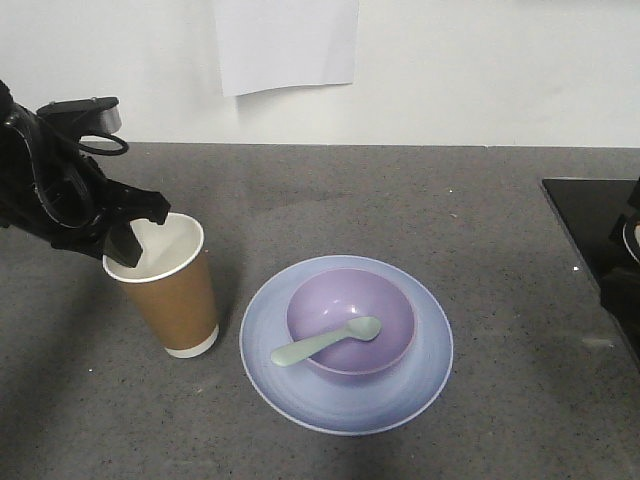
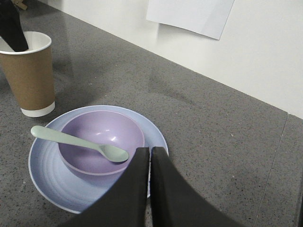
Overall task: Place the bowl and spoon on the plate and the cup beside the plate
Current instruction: 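Lower the paper cup onto the counter beside the plate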
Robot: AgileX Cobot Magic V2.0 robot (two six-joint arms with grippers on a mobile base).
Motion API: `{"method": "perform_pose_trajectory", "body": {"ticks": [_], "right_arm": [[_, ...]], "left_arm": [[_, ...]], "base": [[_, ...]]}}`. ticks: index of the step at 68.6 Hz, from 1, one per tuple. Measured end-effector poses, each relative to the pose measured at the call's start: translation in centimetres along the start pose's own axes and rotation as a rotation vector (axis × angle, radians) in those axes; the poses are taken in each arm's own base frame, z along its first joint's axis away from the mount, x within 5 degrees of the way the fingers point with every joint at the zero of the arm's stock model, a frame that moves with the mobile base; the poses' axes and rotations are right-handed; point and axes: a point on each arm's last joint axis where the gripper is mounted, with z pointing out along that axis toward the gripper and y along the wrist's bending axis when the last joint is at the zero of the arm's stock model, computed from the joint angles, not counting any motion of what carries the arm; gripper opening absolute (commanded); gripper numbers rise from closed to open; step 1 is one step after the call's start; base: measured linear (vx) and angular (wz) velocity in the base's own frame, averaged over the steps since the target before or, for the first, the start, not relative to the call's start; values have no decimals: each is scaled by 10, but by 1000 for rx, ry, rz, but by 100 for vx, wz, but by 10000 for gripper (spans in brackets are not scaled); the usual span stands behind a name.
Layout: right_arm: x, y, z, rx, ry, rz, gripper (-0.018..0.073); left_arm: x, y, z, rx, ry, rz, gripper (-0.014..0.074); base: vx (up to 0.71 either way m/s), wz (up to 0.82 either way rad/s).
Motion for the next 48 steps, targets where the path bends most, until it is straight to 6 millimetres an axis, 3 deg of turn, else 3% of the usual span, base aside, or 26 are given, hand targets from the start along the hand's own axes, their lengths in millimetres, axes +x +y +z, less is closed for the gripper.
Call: {"method": "perform_pose_trajectory", "body": {"ticks": [48], "right_arm": [[0, 0, 0, 0, 0, 1, -1]], "left_arm": [[-2, 2, 8, 3, 18, 13, -7]], "base": [[0, 0]]}}
